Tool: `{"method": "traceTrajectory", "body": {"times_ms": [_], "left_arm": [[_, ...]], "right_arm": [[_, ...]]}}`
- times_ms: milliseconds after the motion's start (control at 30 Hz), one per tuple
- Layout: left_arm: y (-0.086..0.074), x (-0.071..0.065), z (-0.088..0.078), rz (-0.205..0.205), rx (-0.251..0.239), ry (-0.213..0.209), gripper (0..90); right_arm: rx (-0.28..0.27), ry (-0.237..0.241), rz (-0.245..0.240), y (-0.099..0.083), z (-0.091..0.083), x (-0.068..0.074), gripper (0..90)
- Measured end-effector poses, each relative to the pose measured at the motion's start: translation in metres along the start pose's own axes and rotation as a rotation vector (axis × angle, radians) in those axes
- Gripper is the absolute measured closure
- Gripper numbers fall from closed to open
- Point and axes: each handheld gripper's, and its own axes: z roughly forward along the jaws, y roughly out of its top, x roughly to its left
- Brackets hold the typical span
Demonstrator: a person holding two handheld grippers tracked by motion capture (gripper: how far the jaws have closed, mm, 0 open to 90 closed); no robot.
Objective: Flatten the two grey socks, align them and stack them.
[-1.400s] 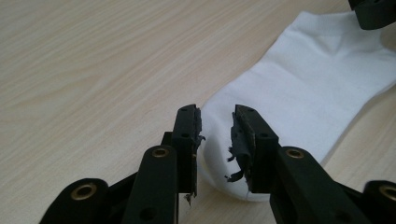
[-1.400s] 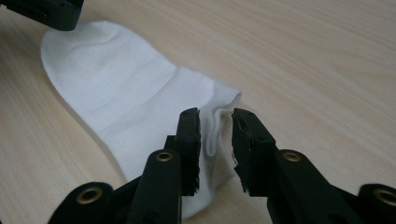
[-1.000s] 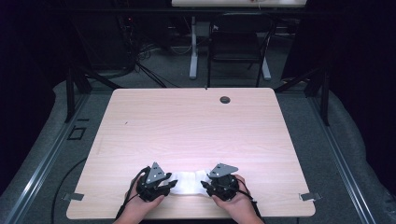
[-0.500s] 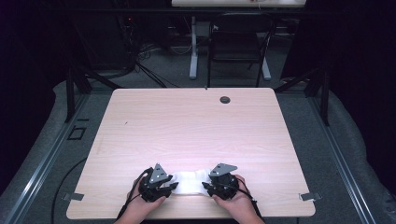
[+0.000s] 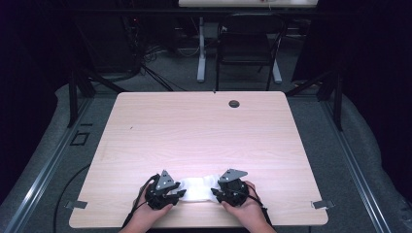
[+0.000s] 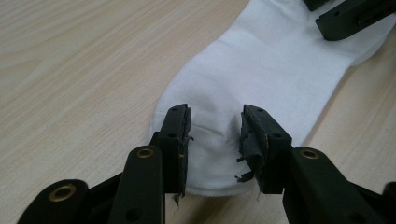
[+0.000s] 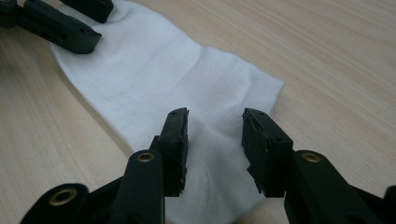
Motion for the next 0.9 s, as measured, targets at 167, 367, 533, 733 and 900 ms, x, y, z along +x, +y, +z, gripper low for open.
{"method": "traceTrajectory", "body": {"times_ms": [167, 367, 533, 733, 900], "left_arm": [[0.002, 0.004, 0.003, -0.006, -0.007, 0.008, 61.7], [0.003, 0.008, 0.006, -0.017, -0.02, 0.012, 61.7], [0.003, 0.01, 0.007, -0.015, -0.028, 0.016, 61.7], [0.002, 0.012, 0.007, -0.014, -0.034, 0.016, 61.6], [0.002, 0.012, 0.007, -0.009, -0.034, 0.015, 60.9]], "right_arm": [[-0.007, -0.008, 0.022, 0.002, 0.003, -0.005, 62.1], [-0.016, -0.014, 0.03, 0.004, 0.005, -0.008, 62.4], [-0.026, -0.02, 0.032, 0.004, 0.007, -0.008, 62.5], [-0.024, -0.022, 0.028, 0.005, 0.008, -0.01, 62.6], [-0.036, -0.016, 0.035, 0.006, 0.009, -0.01, 62.1]]}}
